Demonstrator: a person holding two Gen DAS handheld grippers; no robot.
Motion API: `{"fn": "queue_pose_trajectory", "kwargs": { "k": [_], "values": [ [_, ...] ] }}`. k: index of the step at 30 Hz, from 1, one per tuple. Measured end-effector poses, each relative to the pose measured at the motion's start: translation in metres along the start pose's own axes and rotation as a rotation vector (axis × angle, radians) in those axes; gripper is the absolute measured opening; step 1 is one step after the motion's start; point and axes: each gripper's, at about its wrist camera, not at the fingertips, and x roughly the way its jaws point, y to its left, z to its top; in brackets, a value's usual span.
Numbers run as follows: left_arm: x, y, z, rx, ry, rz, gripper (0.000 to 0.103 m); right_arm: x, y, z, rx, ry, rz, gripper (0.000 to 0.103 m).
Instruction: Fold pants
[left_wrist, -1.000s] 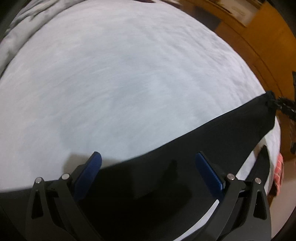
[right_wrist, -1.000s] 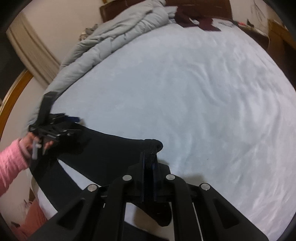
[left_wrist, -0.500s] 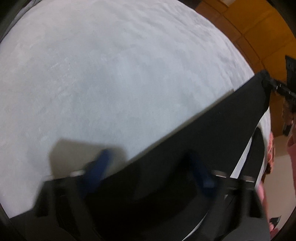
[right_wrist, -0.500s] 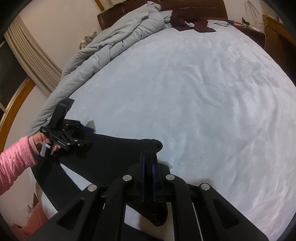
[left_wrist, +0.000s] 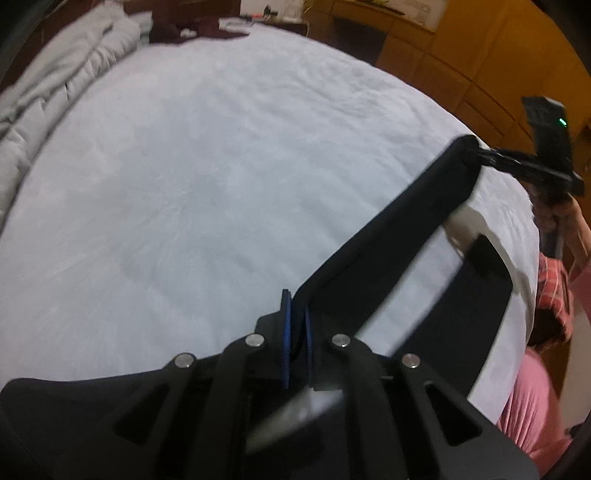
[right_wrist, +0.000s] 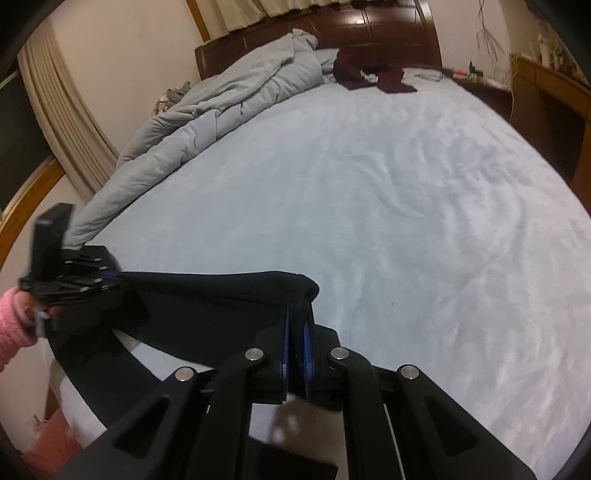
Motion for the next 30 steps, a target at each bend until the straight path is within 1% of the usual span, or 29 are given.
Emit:
{"fn": "queue_pose_trajectory", "kwargs": {
  "k": [3, 6, 9, 12, 15, 16, 17, 18, 19, 20, 21, 23, 25, 27, 28, 30],
  "values": [
    [-0.015, -0.028, -0.025, 0.029, -0.011, 0.023, 0.005, -0.011, 0.010, -0.018, -0.018, -0.006, -0.012, 0.006],
    [-0.024, -0.043, -0.047, 0.022, -0.011, 0.028, 0.005, -0.018, 0.020, -0.046, -0.031, 0.019, -0.030, 0.006],
    [-0.028, -0.066, -0.070, 0.057, -0.032, 0.049, 0.005, -0.026, 0.025, -0.072, -0.016, 0.026, -0.049, 0.006],
    [-0.024, -0.085, -0.095, 0.056, -0.013, 0.033, 0.005, -0.034, 0.029, -0.090, 0.003, 0.020, -0.053, 0.006],
    [-0.014, -0.103, -0.122, 0.062, 0.022, 0.031, 0.005, -0.035, 0.032, -0.111, 0.012, 0.061, -0.054, 0.008],
    [-0.010, -0.107, -0.128, 0.063, 0.030, 0.033, 0.005, -0.035, 0.034, -0.119, 0.021, 0.086, -0.047, 0.016],
    [-0.006, -0.111, -0.135, 0.059, 0.039, 0.039, 0.005, -0.036, 0.035, -0.125, 0.030, 0.101, -0.044, 0.021],
    [-0.002, -0.112, -0.141, 0.045, 0.046, 0.041, 0.006, -0.038, 0.035, -0.131, 0.043, 0.114, -0.033, 0.022],
    [0.004, -0.110, -0.146, 0.017, 0.053, 0.041, 0.006, -0.040, 0.036, -0.140, 0.069, 0.141, -0.010, 0.027],
    [0.006, -0.108, -0.151, 0.000, 0.051, 0.041, 0.006, -0.041, 0.037, -0.147, 0.095, 0.160, 0.013, 0.039],
    [0.009, -0.108, -0.154, -0.011, 0.048, 0.043, 0.006, -0.044, 0.038, -0.152, 0.116, 0.164, 0.027, 0.042],
    [0.013, -0.108, -0.155, -0.024, 0.037, 0.055, 0.007, -0.045, 0.039, -0.161, 0.168, 0.190, 0.074, 0.057],
    [0.017, -0.111, -0.154, -0.019, 0.035, 0.073, 0.007, -0.047, 0.039, -0.168, 0.227, 0.205, 0.127, 0.068],
    [0.020, -0.112, -0.154, -0.019, 0.035, 0.080, 0.007, -0.046, 0.036, -0.171, 0.296, 0.191, 0.178, 0.073],
    [0.020, -0.113, -0.155, -0.020, 0.036, 0.082, 0.007, -0.045, 0.030, -0.173, 0.361, 0.177, 0.214, 0.077],
    [0.020, -0.113, -0.154, -0.016, 0.039, 0.085, 0.007, -0.042, 0.021, -0.175, 0.463, 0.151, 0.268, 0.077]
  ]
}}
